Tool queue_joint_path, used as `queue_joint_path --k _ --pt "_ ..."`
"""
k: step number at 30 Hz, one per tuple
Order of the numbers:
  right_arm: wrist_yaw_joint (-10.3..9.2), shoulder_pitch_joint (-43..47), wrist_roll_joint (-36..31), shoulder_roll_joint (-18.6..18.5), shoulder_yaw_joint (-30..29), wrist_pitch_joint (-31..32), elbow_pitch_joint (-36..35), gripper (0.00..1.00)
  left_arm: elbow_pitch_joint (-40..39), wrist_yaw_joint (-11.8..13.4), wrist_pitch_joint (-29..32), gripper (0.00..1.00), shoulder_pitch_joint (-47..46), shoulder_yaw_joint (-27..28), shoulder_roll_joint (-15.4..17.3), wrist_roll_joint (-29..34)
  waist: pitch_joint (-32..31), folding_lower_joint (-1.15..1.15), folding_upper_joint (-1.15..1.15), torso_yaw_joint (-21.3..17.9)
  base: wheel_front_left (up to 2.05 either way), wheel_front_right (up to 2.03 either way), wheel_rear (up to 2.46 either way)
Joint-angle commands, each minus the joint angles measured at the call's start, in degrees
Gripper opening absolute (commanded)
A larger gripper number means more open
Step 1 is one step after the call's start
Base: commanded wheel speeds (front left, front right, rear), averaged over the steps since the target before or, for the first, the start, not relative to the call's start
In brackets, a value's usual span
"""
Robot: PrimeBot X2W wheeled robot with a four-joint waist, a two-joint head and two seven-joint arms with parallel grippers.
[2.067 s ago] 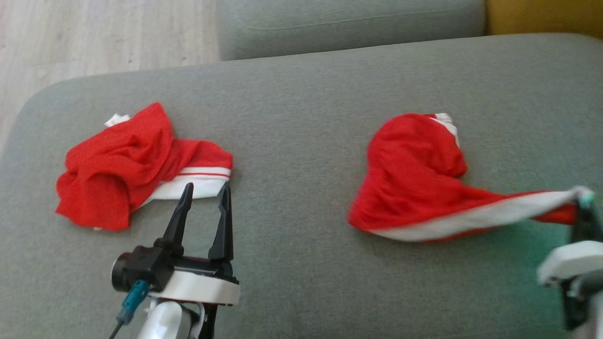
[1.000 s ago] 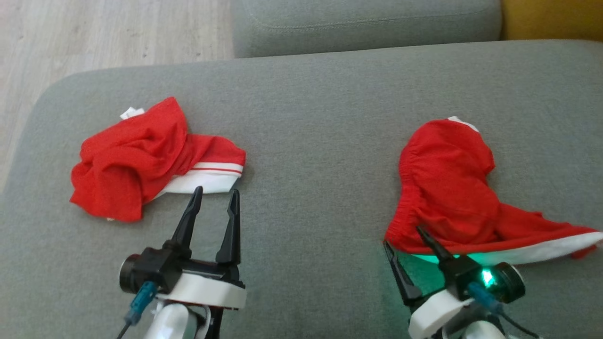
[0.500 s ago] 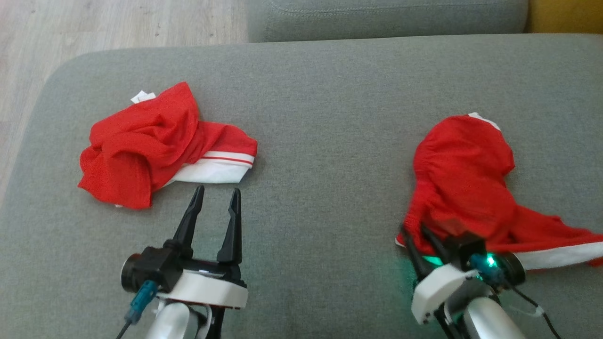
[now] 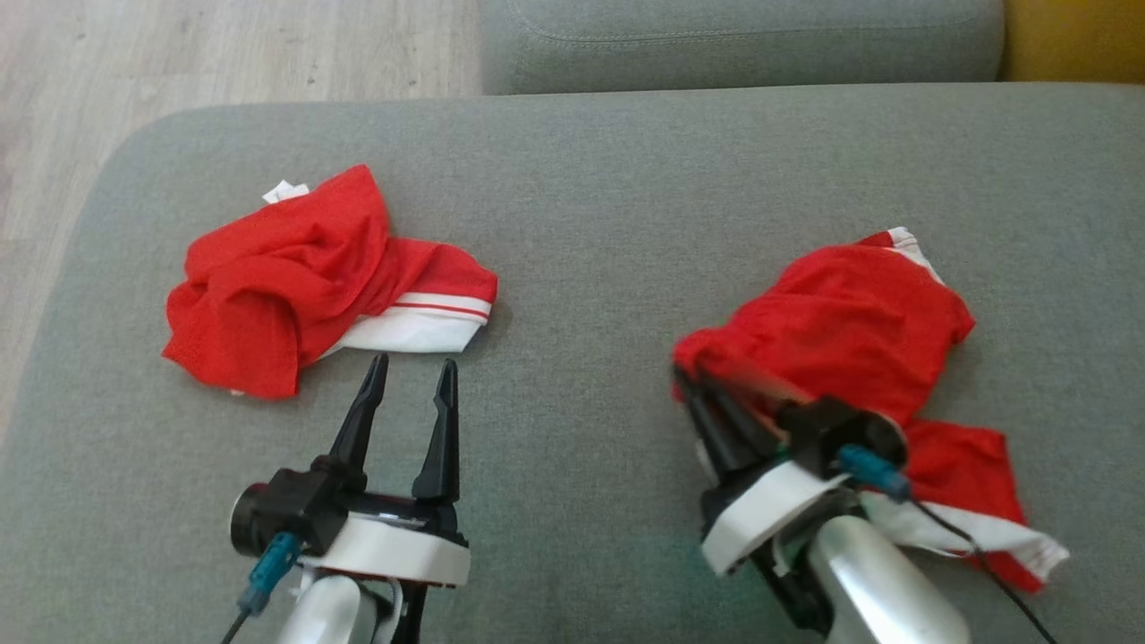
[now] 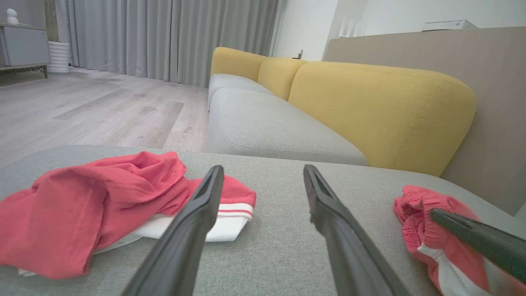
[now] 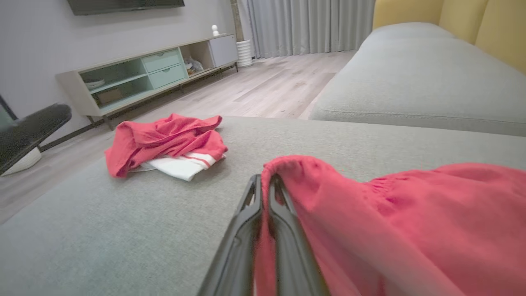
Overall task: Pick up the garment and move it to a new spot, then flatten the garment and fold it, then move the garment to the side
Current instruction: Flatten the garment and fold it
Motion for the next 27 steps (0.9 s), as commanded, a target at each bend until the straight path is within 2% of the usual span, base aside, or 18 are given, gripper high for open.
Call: queue_joint_path --k 1,11,13,16,19,22,27 --pt "-0.04 -3.1 1.2 0.0 3.6 -0.8 -1.8 0.00 -1.7 0.2 -0.4 1.00 -2.4 1.4 0.0 -0.4 -0.1 0.00 0.00 0.4 0.00 0.00 0.00" --pt "-0.04 -7.6 7.4 0.0 14.3 -0.7 0.7 0.00 -1.4 0.3 -0.4 1.00 -1.7 1.2 0.0 -0.6 -0.9 0.00 0.00 1.2 0.00 0.00 0.00" --pt "-0.04 -8.8 7.0 0.0 16.3 -0.4 2.5 1.00 -1.3 0.4 -0.4 1.00 -1.7 0.9 0.0 -0.7 -1.2 0.00 0.00 1.3 0.00 0.00 0.00" --pt "-0.04 -9.9 7.5 0.0 17.1 -1.0 3.6 1.00 -1.3 0.6 -0.4 1.00 -1.6 0.8 0.0 -0.9 -1.4 0.00 0.00 1.4 0.00 0.00 0.00" --pt "-0.04 -10.1 7.7 0.0 14.6 -2.0 3.9 1.00 -1.5 0.8 -0.4 1.00 -1.4 1.0 0.0 -1.0 -1.7 0.00 0.00 1.1 0.00 0.00 0.00" --pt "-0.04 -9.2 6.6 0.0 10.5 -2.9 3.8 1.00 -1.7 1.0 -0.4 1.00 -1.0 1.3 0.0 -1.0 -2.0 0.00 0.00 0.4 0.00 0.00 0.00" --pt "-0.04 -4.9 2.5 0.0 0.0 -3.5 1.1 1.00 -2.3 1.1 -0.4 1.00 -0.5 1.8 0.0 -1.0 -2.5 0.00 0.00 -1.5 0.00 0.00 0.00"
